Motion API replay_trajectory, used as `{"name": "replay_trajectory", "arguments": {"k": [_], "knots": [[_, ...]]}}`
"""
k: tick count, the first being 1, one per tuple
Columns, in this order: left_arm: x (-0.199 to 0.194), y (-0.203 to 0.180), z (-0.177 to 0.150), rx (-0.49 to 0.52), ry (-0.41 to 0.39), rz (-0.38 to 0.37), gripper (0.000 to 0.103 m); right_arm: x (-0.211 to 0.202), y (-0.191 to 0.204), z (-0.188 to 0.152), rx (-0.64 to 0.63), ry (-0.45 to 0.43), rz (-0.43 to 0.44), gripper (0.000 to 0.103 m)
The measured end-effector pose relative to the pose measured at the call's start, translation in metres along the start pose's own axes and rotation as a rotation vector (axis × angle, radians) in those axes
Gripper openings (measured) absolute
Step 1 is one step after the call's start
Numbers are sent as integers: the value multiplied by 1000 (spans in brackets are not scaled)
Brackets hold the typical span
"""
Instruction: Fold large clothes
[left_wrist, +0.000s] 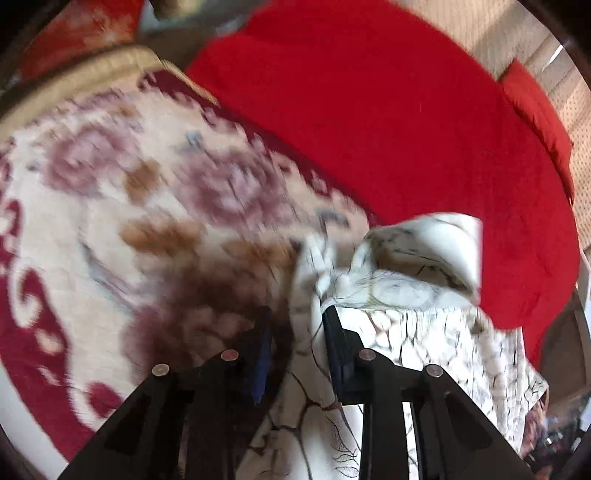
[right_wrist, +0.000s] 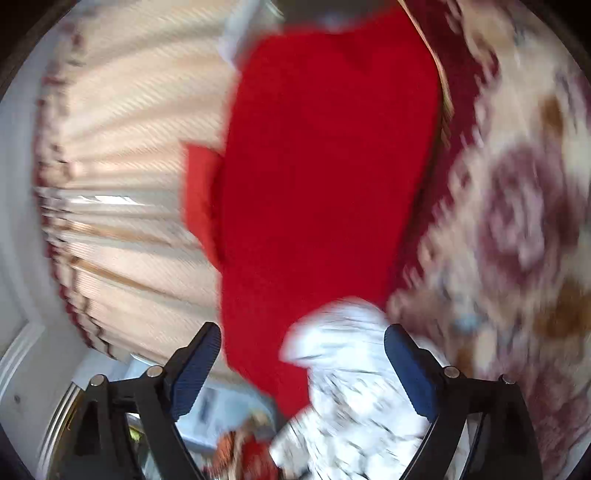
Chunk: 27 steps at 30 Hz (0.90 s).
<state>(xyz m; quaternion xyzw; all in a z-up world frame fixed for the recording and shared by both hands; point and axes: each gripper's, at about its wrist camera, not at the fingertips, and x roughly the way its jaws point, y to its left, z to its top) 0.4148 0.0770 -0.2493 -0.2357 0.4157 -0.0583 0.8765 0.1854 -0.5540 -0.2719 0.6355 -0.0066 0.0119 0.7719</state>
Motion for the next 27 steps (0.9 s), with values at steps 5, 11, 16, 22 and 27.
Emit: {"name": "replay_trajectory", "arguments": {"k": [5, 11, 16, 22, 27], "knots": [[-50, -28, -5, 124, -318, 105, 32, 36, 48, -26, -323, 169, -176, 82], [-13, -81, -24, 324, -215, 41, 68, 132, 55, -103, -587, 495, -436, 65], [60, -89, -33, 401, 72, 238, 69, 194, 28, -133, -656, 587, -667, 65], [56, -91, -37, 445, 47, 249, 70, 208, 8, -110, -512, 524, -668, 70], [22, -105, -49, 503, -60, 257, 70, 192, 42, -118, -569, 469, -524, 71]]}}
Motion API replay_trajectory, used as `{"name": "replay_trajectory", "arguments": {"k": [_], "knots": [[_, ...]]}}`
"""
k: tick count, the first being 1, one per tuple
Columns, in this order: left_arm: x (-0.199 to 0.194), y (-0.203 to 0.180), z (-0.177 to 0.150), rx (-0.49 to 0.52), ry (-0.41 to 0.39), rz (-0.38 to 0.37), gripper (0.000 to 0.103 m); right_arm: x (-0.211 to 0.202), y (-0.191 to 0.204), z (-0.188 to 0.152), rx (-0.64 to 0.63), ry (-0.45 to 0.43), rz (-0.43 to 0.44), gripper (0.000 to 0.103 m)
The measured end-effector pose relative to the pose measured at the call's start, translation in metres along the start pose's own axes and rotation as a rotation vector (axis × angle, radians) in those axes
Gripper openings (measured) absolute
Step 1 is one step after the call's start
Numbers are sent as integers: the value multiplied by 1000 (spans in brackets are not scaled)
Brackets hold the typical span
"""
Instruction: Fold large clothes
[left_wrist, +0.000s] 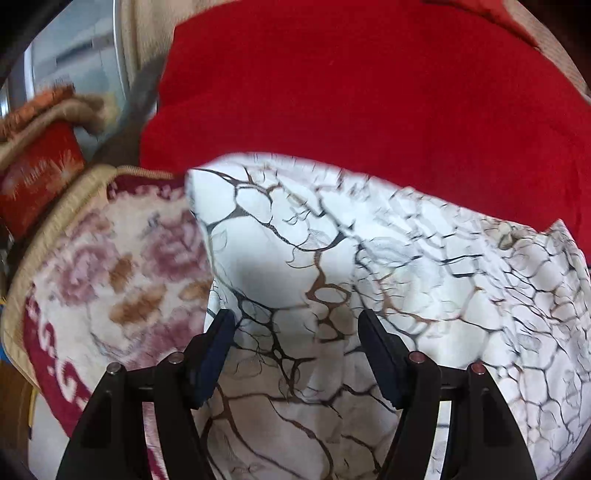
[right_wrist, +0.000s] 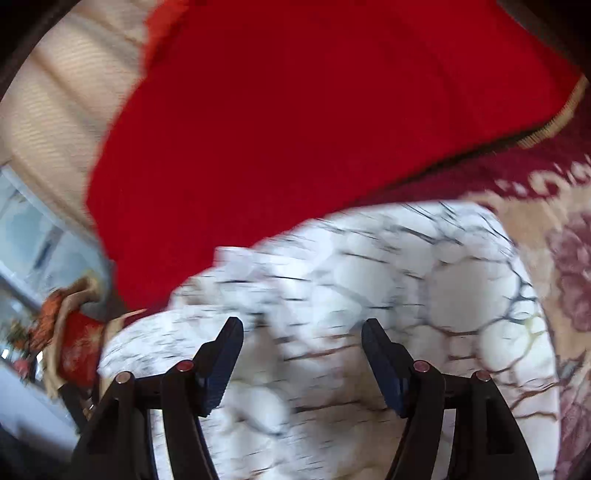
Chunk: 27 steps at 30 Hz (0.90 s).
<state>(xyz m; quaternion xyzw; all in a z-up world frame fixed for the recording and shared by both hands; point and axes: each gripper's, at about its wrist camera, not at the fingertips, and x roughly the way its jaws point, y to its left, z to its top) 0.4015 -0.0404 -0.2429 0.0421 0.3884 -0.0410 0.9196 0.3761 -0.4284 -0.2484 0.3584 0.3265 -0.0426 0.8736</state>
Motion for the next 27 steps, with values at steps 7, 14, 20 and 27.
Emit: {"name": "replay_trajectory", "arguments": {"k": [7, 14, 20, 27], "knots": [[-22, -22, -3, 91, -81, 33, 70, 19, 64, -24, -222, 31, 4, 52], [-29, -37, -5, 141, -88, 49, 70, 55, 38, -24, -147, 119, -58, 45], [-22, -33, -7, 145, -88, 54, 70, 29, 34, -21, -113, 108, 0, 47], [-23, -33, -8, 147, -89, 59, 70, -28, -6, -10, -61, -14, -179, 49]]}}
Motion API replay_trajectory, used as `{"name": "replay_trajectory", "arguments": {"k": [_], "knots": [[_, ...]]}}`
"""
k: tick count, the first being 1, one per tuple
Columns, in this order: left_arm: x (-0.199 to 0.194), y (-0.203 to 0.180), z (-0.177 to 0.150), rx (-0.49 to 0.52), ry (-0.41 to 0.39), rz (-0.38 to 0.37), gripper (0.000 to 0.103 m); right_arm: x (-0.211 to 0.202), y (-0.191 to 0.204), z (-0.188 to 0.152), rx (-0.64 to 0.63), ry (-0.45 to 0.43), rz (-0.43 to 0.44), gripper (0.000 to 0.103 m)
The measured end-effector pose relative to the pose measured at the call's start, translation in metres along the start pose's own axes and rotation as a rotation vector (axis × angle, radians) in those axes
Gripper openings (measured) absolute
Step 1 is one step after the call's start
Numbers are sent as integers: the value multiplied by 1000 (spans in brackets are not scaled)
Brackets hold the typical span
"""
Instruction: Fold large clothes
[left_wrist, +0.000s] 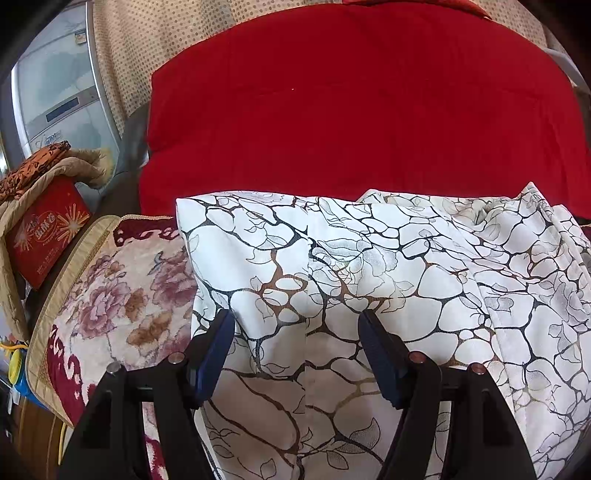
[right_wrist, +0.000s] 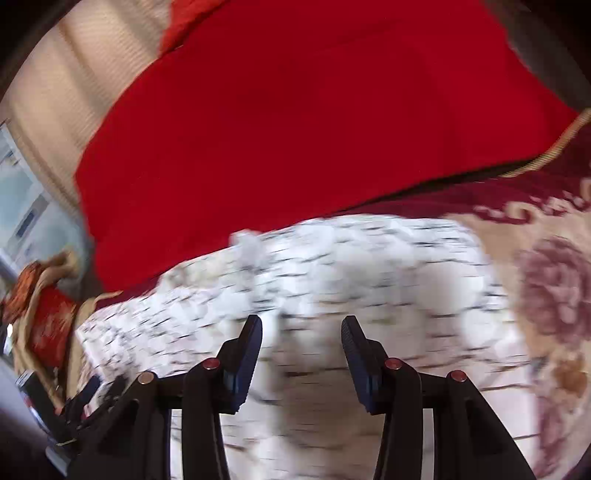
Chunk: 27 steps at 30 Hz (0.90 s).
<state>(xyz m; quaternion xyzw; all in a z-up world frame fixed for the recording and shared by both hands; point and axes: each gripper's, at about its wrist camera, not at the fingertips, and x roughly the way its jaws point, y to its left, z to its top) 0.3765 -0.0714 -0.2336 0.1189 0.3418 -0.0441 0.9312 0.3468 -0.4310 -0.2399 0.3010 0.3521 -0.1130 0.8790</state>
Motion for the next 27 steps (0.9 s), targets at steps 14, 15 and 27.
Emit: {"name": "replay_trajectory", "arguments": {"k": [14, 15, 27], "knots": [[0, 0, -2, 7, -14, -13, 70, -10, -28, 6, 58, 16, 84, 49], [0, 0, -2, 5, -15, -15, 70, -12, -18, 5, 30, 3, 105, 49], [-3, 0, -3, 21, -43, -19, 70, 28, 54, -31, -165, 100, 172, 61]]}}
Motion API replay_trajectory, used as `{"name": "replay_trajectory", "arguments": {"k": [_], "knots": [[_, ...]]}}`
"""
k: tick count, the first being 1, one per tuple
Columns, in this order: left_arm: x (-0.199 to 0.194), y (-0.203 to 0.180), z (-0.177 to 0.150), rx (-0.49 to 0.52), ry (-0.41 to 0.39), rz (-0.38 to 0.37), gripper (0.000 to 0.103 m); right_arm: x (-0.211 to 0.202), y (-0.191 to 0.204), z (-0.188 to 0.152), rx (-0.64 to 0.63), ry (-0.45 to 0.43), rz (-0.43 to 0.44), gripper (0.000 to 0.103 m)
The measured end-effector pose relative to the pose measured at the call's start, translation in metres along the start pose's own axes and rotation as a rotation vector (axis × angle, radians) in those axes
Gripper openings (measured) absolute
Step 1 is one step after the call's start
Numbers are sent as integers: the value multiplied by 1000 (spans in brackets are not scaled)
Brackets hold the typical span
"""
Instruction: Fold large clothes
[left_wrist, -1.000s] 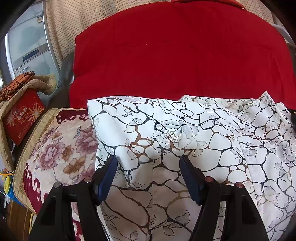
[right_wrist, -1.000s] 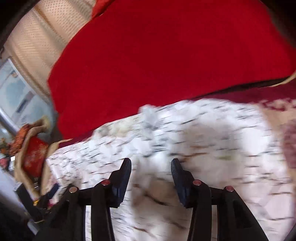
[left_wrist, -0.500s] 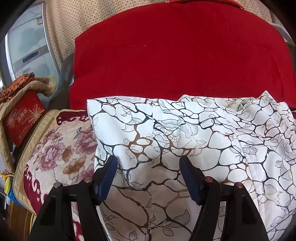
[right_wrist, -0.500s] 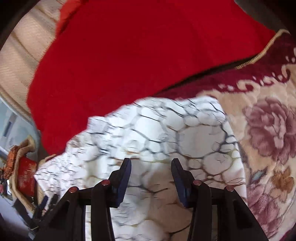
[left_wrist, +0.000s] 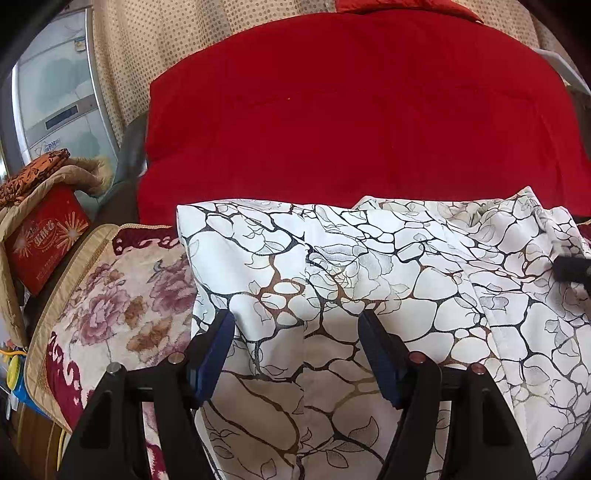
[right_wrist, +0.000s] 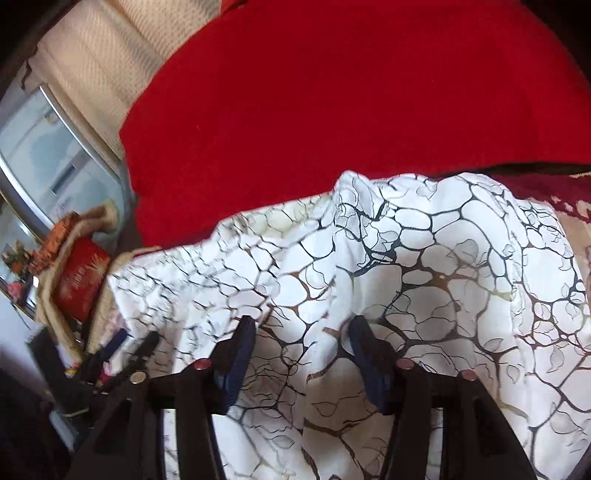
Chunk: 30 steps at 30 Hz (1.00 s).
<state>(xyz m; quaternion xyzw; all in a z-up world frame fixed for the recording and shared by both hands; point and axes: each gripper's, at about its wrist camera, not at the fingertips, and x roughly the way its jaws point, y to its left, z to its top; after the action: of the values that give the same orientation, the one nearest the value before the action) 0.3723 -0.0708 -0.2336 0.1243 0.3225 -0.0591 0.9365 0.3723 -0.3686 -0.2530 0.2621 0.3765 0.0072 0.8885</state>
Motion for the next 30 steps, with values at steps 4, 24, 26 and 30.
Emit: {"name": "replay_trajectory", "arguments": {"k": [4, 24, 26, 30], "knots": [[0, -1, 0, 4, -4, 3, 70, 13, 8, -3, -32, 23, -37, 62], [-9, 2, 2, 3, -46, 19, 70, -12, -76, 18, 239, -9, -162, 62], [-10, 2, 1, 3, -50, 23, 70, -18, -74, 19, 235, -27, -156, 62], [-13, 4, 2, -1, -61, 26, 70, -31, -68, 19, 212, -72, -110, 62]]}}
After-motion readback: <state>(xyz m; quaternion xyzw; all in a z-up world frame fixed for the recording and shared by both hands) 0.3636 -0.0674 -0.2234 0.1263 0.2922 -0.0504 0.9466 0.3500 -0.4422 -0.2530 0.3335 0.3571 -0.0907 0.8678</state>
